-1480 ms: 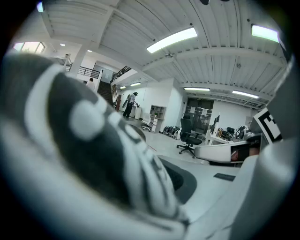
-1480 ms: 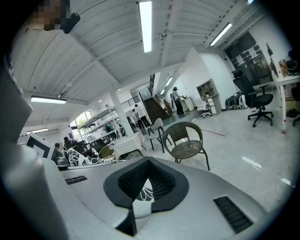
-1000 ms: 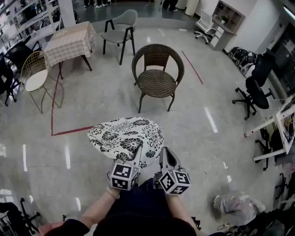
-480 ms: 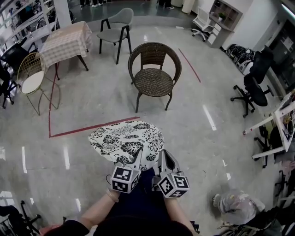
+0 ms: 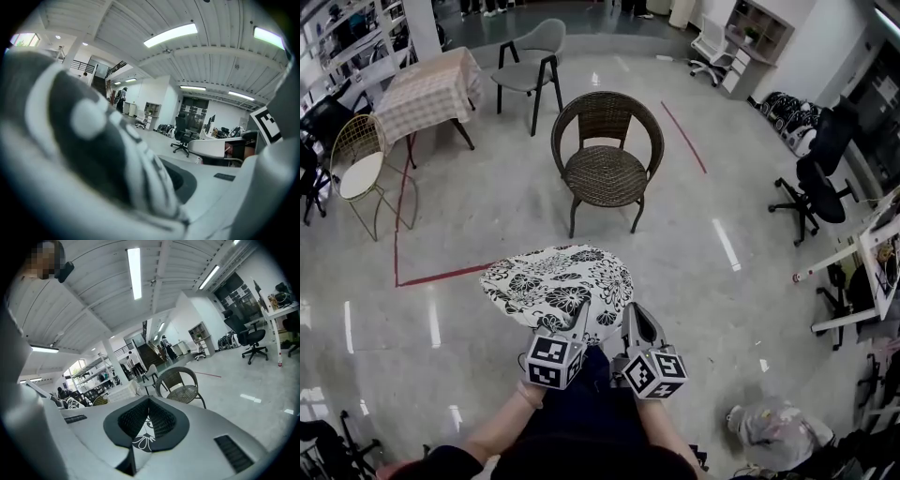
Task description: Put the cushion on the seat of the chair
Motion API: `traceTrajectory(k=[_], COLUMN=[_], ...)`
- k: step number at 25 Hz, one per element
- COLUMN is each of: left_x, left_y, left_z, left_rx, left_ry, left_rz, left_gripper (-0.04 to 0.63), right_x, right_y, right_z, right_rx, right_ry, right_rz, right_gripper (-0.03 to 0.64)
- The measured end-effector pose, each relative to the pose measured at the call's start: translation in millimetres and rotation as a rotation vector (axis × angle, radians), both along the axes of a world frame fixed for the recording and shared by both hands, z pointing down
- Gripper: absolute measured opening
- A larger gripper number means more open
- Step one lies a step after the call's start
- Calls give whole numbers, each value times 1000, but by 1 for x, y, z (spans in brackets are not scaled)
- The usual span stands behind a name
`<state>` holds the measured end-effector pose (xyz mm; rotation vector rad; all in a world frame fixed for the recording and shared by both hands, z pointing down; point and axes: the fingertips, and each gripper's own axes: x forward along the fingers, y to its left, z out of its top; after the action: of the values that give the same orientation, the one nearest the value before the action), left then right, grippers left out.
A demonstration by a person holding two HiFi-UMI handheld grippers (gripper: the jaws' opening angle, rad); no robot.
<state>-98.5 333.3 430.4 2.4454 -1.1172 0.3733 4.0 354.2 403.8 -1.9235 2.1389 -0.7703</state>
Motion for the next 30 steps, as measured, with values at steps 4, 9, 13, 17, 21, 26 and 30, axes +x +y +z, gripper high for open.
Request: traceTrajectory(k=[4,9,13,17,21,26,30], left_x=[15,30,35,44,49,51,42], left_y=[-25,-51,-69,-76,-78,-71,-71], left_z=[1,2,4,9,16,16,13], left_rx=[-11,-5,2,-1,-14,-8,-12], left_ry=[4,4,-5,-7,-13,-26,-30], left_rz=[-11,-36,-54,-62,-71,-80,-99], left_gripper=[35,35,35,35,35,35,35], right_x=[19,42,48,58,65,71,64], right_y=[-30,-63,-83,-89,-93,-87,-86], right_z=[-1,0,-1,11,19,24,24], right_rx=[7,11,16,-17,-39,-47,-57], right_ry=[6,22,1,-12,-36,-71,-81], right_rz=[4,-1,-20,-23,-19,-9,-15], right_gripper=[-2,-2,-2,-2,-2,-2,-2])
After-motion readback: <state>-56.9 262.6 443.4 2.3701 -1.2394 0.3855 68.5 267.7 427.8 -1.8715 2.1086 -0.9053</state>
